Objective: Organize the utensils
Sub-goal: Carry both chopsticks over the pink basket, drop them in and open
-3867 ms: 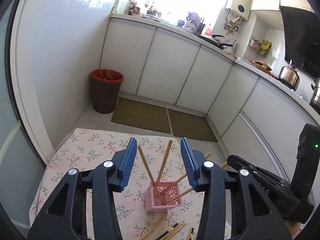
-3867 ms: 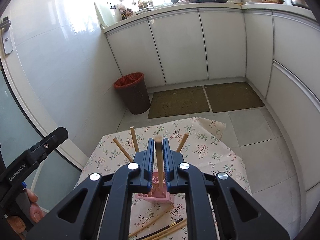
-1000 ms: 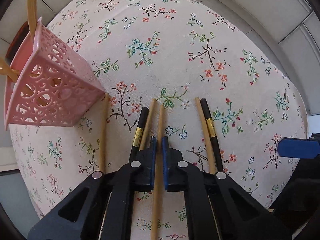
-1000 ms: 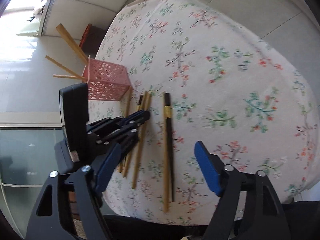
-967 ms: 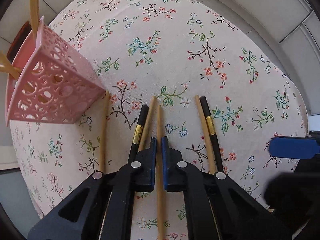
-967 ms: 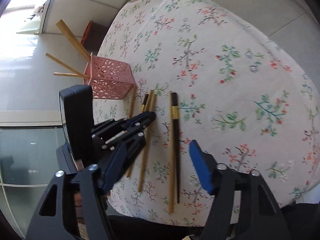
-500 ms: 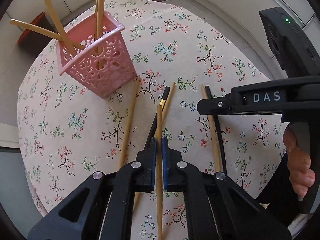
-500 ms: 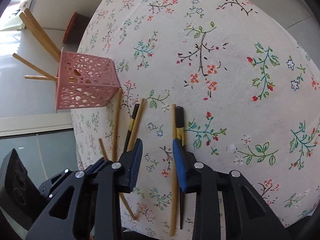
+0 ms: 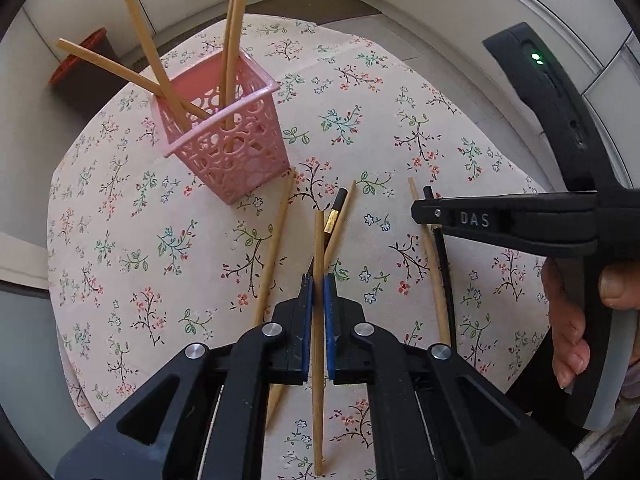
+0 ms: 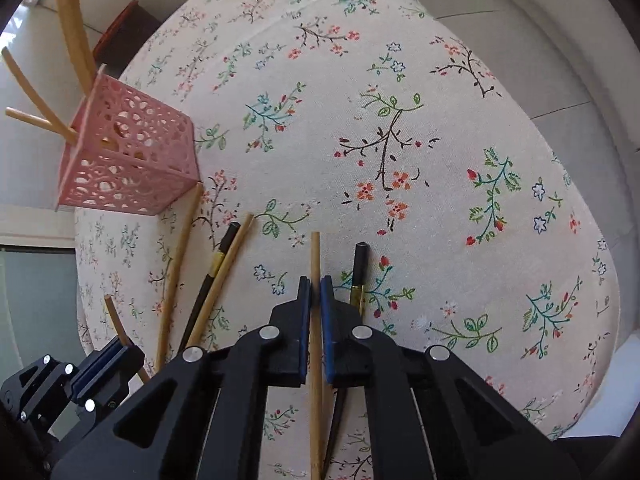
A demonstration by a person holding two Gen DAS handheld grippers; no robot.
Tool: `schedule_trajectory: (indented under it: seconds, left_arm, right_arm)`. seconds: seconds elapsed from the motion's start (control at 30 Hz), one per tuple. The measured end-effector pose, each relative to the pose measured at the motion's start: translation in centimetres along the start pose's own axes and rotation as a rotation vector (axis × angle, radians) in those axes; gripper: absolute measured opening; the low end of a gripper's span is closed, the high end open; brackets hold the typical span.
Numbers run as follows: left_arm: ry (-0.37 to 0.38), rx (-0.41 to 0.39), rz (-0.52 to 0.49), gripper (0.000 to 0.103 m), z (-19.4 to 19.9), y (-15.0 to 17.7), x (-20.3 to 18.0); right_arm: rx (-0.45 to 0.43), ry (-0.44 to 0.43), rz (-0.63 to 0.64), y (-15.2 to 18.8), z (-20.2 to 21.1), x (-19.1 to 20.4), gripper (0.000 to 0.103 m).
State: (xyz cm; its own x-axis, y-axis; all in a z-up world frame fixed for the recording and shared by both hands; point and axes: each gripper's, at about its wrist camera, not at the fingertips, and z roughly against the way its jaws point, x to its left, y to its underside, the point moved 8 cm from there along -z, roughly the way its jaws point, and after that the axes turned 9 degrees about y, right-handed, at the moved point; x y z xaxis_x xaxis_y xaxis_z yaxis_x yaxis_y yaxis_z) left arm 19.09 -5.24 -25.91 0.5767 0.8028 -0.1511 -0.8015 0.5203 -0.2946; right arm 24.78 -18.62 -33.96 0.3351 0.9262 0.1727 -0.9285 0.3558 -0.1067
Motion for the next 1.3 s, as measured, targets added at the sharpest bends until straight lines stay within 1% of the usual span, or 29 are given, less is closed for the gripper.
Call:
schedule_trajectory:
  seconds: [0.1,0.17,0.27,0.33,0.47,0.6,0.77,0.83,1.03,1.17,1.23,1.3]
  left_arm:
    - [-0.001,-0.064,0.015,0.005,1.7,-0.4,-0.1]
    - [-0.001,-0.122,0.031,0.005,3.7,-0.1,0.0]
    - [-0.007,-0.193,0.065,0.005,6.0,1.1,-0.1]
    - [-0.019,-0.235,0.084,0.005,7.4,1.8,-0.2]
    - [-0.04,-0.336,0.1,0.005,10.9,2.7,-1.3]
    - [-0.06,-0.386,0.107,0.005,13.2,2.9,-1.9]
    - [-0.081,-0.47,0.111,0.005,17.5,1.3,-2.1]
    - [-0.09,-0.509,0.114,0.005,19.3,0.0,-2.0]
    - [-0.11,-0.591,0.122,0.005,23.4,-3.8,-0.8]
    - [-0.123,-0.64,0.152,0.005,25.1,-6.3,0.7]
    - [-0.124,-0.671,0.18,0.005,25.7,-7.7,1.6]
    - [-0.122,-0.685,0.202,0.005,25.9,-8.9,2.4]
  right_arm:
    - [-0.095,-0.051,0.047,0.8,4.1,0.4,0.005]
    - [-0.163,-0.083,0.082,1.8,7.2,0.6,0.006]
    - [-0.252,-0.127,0.138,3.9,11.5,0.6,0.006]
    - [-0.296,-0.155,0.174,5.0,13.6,1.0,0.006]
    - [-0.376,-0.168,0.243,6.6,17.4,2.3,0.006]
    - [-0.447,-0.175,0.271,7.3,20.8,2.9,0.006]
    - [-0.543,-0.194,0.275,6.2,25.6,3.6,0.006]
    - [-0.573,-0.202,0.274,5.2,27.6,4.2,0.006]
    - [-0.683,-0.218,0.28,1.7,33.0,6.0,0.006]
    - [-0.749,-0.215,0.288,-0.6,35.2,7.3,0.006]
    - [-0.769,-0.22,0.288,-1.7,35.5,7.8,0.006]
    - [-0.771,-0.22,0.284,-2.9,35.4,8.2,0.006]
